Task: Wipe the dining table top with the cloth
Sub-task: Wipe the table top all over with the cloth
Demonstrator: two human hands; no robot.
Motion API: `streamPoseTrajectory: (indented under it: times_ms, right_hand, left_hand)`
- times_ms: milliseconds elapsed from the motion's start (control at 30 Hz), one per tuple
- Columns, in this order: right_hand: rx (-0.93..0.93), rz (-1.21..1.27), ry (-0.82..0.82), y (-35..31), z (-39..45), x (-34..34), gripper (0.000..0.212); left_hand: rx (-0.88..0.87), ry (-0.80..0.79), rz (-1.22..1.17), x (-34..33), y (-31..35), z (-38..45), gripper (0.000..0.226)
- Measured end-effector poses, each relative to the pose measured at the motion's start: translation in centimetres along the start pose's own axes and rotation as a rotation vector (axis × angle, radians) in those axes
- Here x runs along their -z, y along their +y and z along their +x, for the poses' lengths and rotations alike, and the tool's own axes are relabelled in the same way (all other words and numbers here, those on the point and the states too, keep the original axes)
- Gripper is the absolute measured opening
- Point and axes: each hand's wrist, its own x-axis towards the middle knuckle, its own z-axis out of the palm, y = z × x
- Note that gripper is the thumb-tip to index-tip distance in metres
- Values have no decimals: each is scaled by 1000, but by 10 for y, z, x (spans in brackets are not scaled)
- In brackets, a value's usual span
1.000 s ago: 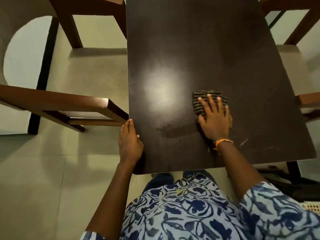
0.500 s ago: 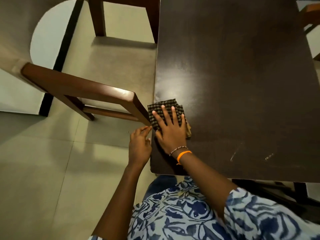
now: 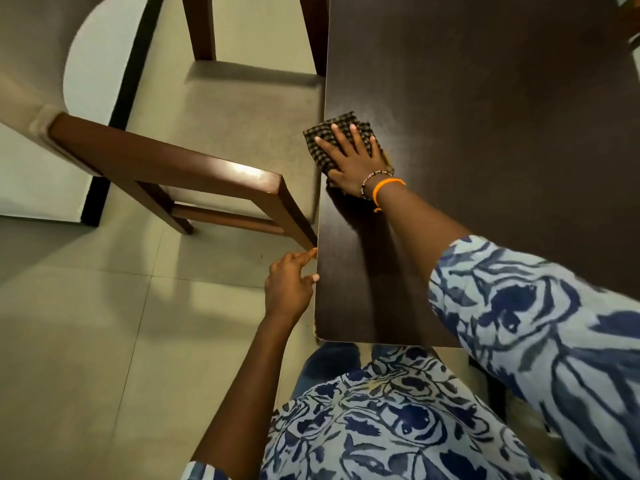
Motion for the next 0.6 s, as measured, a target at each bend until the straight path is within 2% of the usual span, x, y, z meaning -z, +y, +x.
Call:
streamPoseTrajectory:
  times_ms: [267,400,500,600]
  right_hand:
    - [182,-45,62,-34,-121,-59,68]
    - [226,-47,64,-29,-154,-77,66]
    - [157,-46,84,-1,-167,-73,69]
    - [-48,-41,130,45,-191,-67,72]
  left_hand:
    - [85,17,-47,-7,3,-3,32]
    - [74,-20,-250,-18,1,-19,33]
    - [74,-29,-374,-24,4,-31,40]
    - [124,-40,-444,-29,5,-36,42]
